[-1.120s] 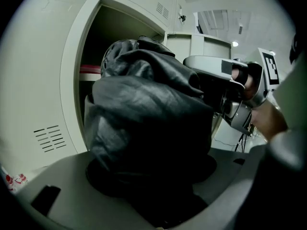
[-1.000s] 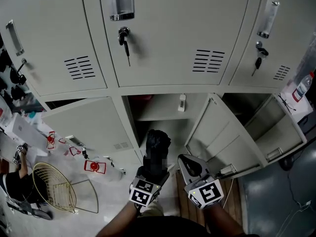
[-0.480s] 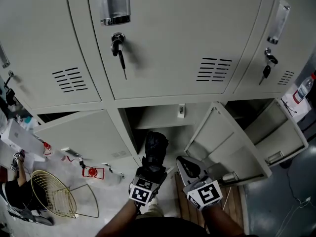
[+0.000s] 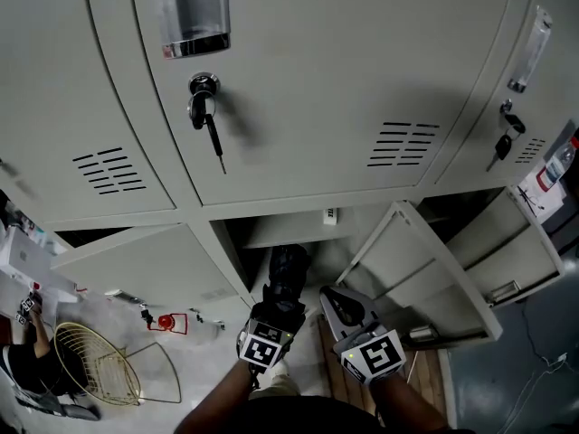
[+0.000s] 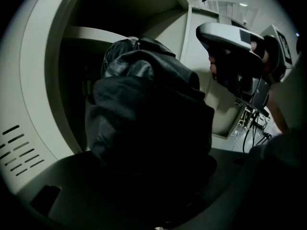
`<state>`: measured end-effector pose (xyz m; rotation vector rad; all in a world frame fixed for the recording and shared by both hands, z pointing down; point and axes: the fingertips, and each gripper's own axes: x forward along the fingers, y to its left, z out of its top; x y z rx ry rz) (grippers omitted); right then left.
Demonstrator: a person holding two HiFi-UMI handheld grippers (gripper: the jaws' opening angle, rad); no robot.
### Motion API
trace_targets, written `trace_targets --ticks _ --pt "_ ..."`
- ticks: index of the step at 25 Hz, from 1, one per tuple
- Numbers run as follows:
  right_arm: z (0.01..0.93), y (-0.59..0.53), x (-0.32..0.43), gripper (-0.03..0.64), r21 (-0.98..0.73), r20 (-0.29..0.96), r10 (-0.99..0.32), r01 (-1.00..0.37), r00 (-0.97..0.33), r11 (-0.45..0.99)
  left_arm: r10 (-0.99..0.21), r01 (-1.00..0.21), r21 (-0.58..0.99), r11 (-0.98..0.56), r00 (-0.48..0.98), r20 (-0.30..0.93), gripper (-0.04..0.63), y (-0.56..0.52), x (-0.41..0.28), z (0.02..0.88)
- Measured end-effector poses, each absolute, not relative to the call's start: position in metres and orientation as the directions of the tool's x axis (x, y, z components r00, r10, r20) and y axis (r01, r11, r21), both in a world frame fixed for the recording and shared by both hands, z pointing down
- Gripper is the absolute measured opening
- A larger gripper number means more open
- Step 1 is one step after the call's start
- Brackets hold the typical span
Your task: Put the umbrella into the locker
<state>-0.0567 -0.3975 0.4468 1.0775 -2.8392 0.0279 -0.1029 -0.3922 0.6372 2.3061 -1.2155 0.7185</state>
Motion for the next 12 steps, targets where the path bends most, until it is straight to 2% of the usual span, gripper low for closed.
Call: trace_targets --ticks 5,8,12 --pt "0.442 -0.408 -0.059 0.031 0.036 0.100 -0.669 -0.669 -0.737 0.742 -0.584 -0.803 0.129 -0.581 0.522 0.622 0.304 -0.399 -0.088 0.644" --pt "0.442 -0.411 -0.060 0.031 0.038 0.098 -0.674 -0.674 -0.732 0.738 -0.551 -0.801 0.200 -0.564 0.546 0.631 0.304 -0.399 -0.083 0.649" --pt "0.444 -0.412 -0.059 0.031 0.036 0.112 -0.683 -0.684 -0.722 0.729 -0.565 -0.813 0.177 -0.554 0.524 0.638 0.304 -0.410 -0.092 0.654"
